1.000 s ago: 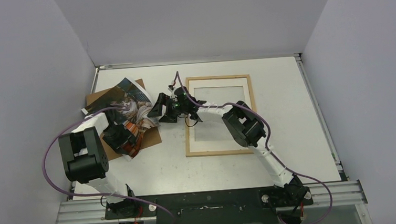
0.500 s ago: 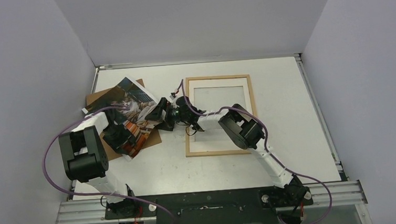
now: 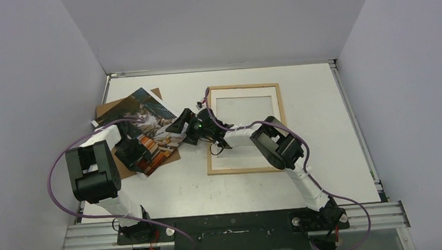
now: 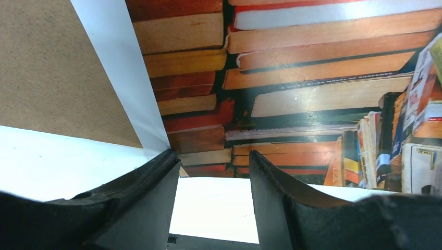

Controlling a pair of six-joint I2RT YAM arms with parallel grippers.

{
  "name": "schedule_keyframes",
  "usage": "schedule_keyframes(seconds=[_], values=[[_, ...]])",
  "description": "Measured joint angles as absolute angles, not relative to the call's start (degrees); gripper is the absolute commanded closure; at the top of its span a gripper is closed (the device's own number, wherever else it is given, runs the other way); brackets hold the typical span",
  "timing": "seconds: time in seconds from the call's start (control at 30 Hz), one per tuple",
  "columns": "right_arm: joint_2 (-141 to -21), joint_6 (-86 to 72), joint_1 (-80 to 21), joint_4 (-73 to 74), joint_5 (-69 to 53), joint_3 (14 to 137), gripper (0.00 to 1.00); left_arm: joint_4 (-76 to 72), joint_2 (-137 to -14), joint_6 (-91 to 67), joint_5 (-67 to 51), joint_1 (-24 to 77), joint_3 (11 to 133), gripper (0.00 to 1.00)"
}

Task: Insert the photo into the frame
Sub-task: Turn over the photo at the center of the board.

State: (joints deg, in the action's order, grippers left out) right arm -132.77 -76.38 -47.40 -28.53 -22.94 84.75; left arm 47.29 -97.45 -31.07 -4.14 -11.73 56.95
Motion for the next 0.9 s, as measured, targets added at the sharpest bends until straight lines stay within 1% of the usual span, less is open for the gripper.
schedule_keyframes(seconds=[0.03, 0.2, 0.3, 0.47, 0.7, 0.77, 0.9], values=[[-132.64, -76.29, -47.42, -28.82, -22.11, 84.60, 0.24, 47.31, -97.45, -31.07, -4.14, -11.73, 56.95, 0.50], [-132.79, -76.18, -47.64, -30.17, -19.77, 85.03, 0.43, 47.31, -97.45, -31.07, -4.14, -11.73, 56.95, 0.51], [-132.88, -76.14, -47.75, -30.44, -19.14, 85.32, 0.51, 47.33, -97.45, -31.07, -4.14, -11.73, 56.95, 0.51], [-132.84, -74.19, -48.05, -29.50, -16.91, 84.73, 0.71, 47.35, -97.41, -31.14, -4.12, -11.73, 56.95, 0.51], [-132.77, -69.65, -48.10, -25.02, -14.31, 83.33, 0.95, 47.46, -97.08, -31.35, -4.14, -11.73, 56.95, 0.51], [-132.66, -67.92, -48.10, -23.88, -13.82, 83.33, 1.00, 47.48, -96.82, -31.44, -4.36, -11.73, 56.95, 0.49], [-132.46, -63.88, -48.10, -21.91, -12.82, 83.33, 1.00, 48.16, -95.15, -31.59, -4.60, -11.66, 57.67, 0.46]])
